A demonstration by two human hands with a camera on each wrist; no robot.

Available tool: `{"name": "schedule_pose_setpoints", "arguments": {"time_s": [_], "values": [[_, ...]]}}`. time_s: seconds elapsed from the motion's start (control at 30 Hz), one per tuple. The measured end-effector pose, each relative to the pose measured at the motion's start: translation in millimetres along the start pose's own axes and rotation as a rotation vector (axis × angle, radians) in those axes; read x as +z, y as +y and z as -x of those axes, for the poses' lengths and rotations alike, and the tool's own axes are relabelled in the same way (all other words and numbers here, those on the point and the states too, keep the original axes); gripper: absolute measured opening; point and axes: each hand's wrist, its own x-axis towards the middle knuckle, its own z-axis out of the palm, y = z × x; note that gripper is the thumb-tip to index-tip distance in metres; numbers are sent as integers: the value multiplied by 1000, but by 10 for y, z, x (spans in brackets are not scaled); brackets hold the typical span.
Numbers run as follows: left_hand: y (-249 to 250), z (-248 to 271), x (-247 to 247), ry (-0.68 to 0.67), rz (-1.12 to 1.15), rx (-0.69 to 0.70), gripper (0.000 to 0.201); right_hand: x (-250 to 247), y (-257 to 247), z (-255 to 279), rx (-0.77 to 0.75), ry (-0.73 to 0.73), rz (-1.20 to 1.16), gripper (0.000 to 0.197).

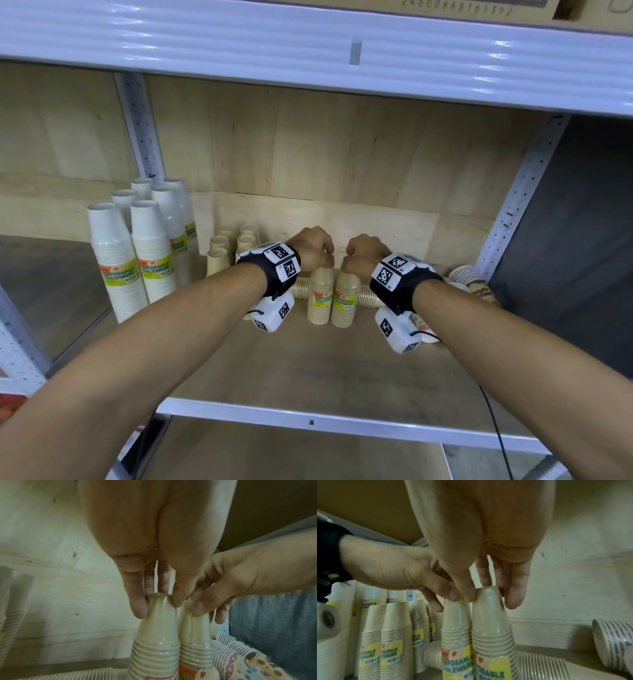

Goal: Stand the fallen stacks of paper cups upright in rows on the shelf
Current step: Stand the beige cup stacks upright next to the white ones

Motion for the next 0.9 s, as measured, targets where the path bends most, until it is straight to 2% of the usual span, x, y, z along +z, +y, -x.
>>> {"name": "schedule_pose_setpoints", "arguments": {"time_s": [0.2,0.4,0.7,0.9], "values": [[1,3,-9,-4,5,4,35,-7,-34,22,0,2,6,38],[10,50,-125,-44,-27,-34,37,-116,-119,82,-32,-61,58,41],[-79,336,-480,-196,-59,-151,24,-83,-524,92,-134,-214,135,31],[-327,595,-721,-235,-134,-268,23,36,-891,98,-230,-281,94,36]]}}
